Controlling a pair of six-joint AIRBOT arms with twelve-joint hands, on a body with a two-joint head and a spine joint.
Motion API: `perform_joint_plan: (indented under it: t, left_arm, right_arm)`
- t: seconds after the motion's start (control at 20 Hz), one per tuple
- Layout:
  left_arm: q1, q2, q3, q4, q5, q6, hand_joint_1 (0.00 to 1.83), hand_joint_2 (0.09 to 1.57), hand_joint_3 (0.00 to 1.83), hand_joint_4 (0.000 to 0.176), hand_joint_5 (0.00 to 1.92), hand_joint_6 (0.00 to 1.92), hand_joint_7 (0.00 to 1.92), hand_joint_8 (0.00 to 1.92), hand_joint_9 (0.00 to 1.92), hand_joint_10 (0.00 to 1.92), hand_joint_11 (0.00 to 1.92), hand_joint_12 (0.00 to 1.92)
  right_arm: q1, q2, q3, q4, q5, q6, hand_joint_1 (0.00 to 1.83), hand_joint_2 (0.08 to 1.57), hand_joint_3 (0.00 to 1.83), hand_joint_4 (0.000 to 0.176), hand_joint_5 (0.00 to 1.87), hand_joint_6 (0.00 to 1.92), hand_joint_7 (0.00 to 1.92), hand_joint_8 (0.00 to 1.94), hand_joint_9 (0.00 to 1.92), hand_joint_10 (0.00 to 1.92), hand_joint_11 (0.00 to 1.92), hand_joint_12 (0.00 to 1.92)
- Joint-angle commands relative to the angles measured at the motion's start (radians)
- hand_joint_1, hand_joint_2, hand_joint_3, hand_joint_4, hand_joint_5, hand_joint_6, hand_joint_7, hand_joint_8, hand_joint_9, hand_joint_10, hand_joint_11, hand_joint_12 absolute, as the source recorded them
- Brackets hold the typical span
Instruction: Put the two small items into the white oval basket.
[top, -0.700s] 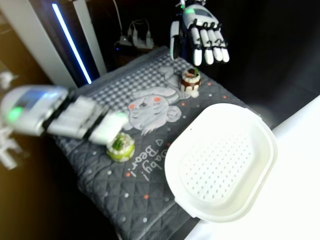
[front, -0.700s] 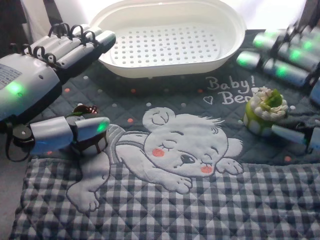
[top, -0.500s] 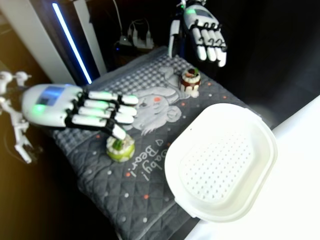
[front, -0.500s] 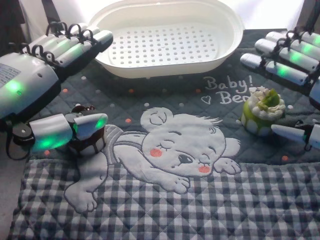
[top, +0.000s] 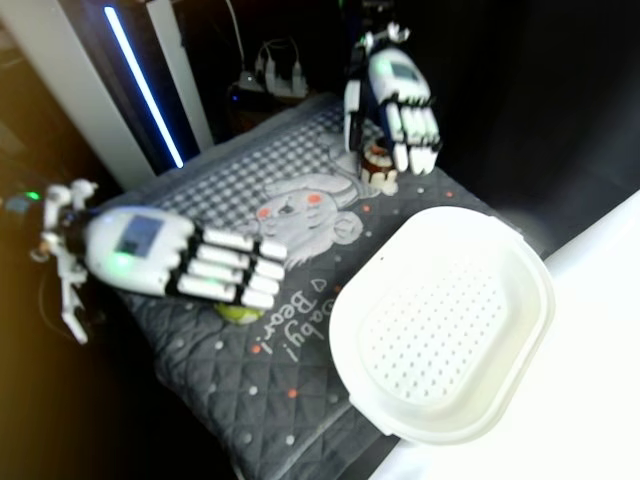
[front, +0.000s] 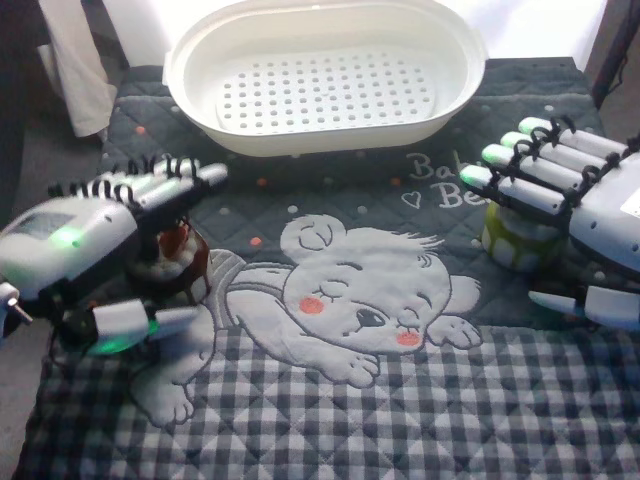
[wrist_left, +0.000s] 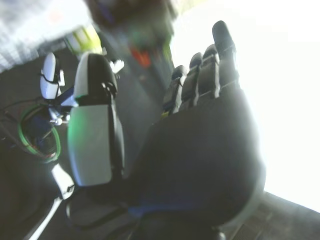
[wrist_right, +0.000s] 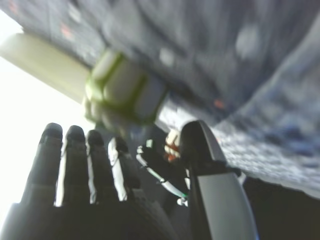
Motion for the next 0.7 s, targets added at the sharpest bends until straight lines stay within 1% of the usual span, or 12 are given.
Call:
perform_joint_plan:
  t: [0.0,0.05,0.1,0.15,0.2,0.25,0.3,0.35,0.45,0.5,0.6,0.65]
  left_arm:
    - [0.003,0.0,0.009,-0.002,-0.11,-0.013,1.22,1.08,0.0,0.004,0.3,0.03,0.21,0.02,0.26,0.07,0.0,1.24]
    - [0.012,-0.003,0.011,-0.01,-0.11,-0.021,1.32,1.08,0.0,0.0,0.51,0.06,0.42,0.08,0.31,0.78,0.17,1.65]
    - [0.016,-0.007,0.013,-0.013,-0.106,-0.023,1.37,1.09,0.0,0.0,0.61,0.18,0.48,0.34,0.33,1.21,0.29,1.76]
    - [0.018,-0.011,0.015,-0.016,-0.105,-0.024,1.39,1.13,0.01,0.0,0.47,0.87,0.34,1.05,0.39,1.63,0.4,1.89]
    - [0.019,-0.014,0.017,-0.021,-0.106,-0.025,1.44,1.26,0.01,0.0,0.38,1.24,0.45,1.5,0.6,1.71,0.54,1.91]
    - [0.019,-0.015,0.018,-0.022,-0.108,-0.026,1.44,1.3,0.01,0.0,0.35,1.46,0.46,1.63,0.58,1.8,0.45,1.92]
    - [0.019,-0.015,0.018,-0.022,-0.114,-0.026,1.29,1.37,0.02,0.0,0.43,1.63,0.45,1.76,0.53,1.89,0.43,1.92]
    - [0.019,-0.013,0.015,-0.015,-0.127,-0.026,1.3,1.32,0.0,0.0,0.41,1.79,0.58,1.65,0.55,1.91,0.56,1.92]
    - [0.019,0.0,0.002,0.005,-0.16,-0.026,1.57,1.15,0.0,0.0,0.43,1.92,0.49,1.87,0.63,1.9,0.69,1.92]
    - [0.018,0.01,-0.007,0.016,-0.185,-0.025,1.62,1.18,0.03,0.0,0.41,1.92,0.43,1.91,0.61,1.72,0.64,1.92]
    - [-0.009,0.028,-0.019,0.042,-0.233,-0.022,1.45,1.29,0.09,0.0,0.31,1.92,0.45,1.79,0.54,1.81,0.53,1.92]
    - [-0.031,0.035,-0.019,0.054,-0.245,-0.022,1.44,1.32,0.07,0.0,0.31,1.92,0.42,1.82,0.5,1.86,0.51,1.92]
  right_arm:
    - [0.013,0.003,0.004,-0.003,0.094,-0.001,0.88,1.19,0.01,0.035,0.04,0.0,0.04,0.01,0.07,0.0,0.01,0.27]
    - [0.014,0.001,0.006,-0.003,0.089,-0.001,0.95,1.21,0.01,0.0,0.19,0.03,0.2,0.02,0.2,0.04,0.0,0.7]
    - [0.015,0.0,0.007,-0.003,0.085,-0.001,1.01,1.22,0.0,0.0,0.35,0.05,0.37,0.03,0.34,0.08,0.0,1.1]
    - [0.015,-0.001,0.008,-0.003,0.083,-0.001,1.07,1.31,0.0,0.0,0.48,1.28,0.63,1.22,0.43,0.98,0.18,1.67]
    - [0.015,-0.001,0.008,-0.003,0.082,-0.001,1.08,1.35,0.0,0.0,0.45,1.6,0.66,1.54,0.47,1.51,0.36,1.87]
    - [0.015,-0.001,0.008,-0.003,0.082,-0.001,1.07,1.38,0.01,0.0,0.42,1.73,0.65,1.65,0.61,1.84,0.61,1.91]
    - [0.015,-0.001,0.008,-0.003,0.082,-0.001,1.05,1.4,0.02,0.0,0.4,1.78,0.62,1.77,0.74,1.9,0.77,1.92]
    - [0.016,-0.001,0.008,-0.004,0.083,-0.001,1.29,1.28,0.0,0.0,0.59,1.89,0.74,1.91,0.88,1.92,0.99,1.92]
    - [0.02,0.004,0.002,-0.011,0.093,0.0,1.3,1.31,0.02,0.0,0.67,1.92,0.62,1.78,0.91,1.92,1.0,1.92]
    - [0.025,0.011,-0.003,-0.019,0.105,0.001,1.11,1.09,0.63,0.0,0.57,1.88,0.62,1.9,0.81,1.92,0.92,1.92]
    - [0.059,0.025,-0.01,-0.032,0.119,0.002,1.09,0.96,0.87,0.007,0.59,1.85,0.69,1.85,0.86,1.92,0.93,1.92]
    - [0.086,0.028,-0.01,-0.047,0.117,0.002,1.35,1.03,0.46,0.0,0.69,1.91,0.83,1.92,0.98,1.92,1.08,1.92]
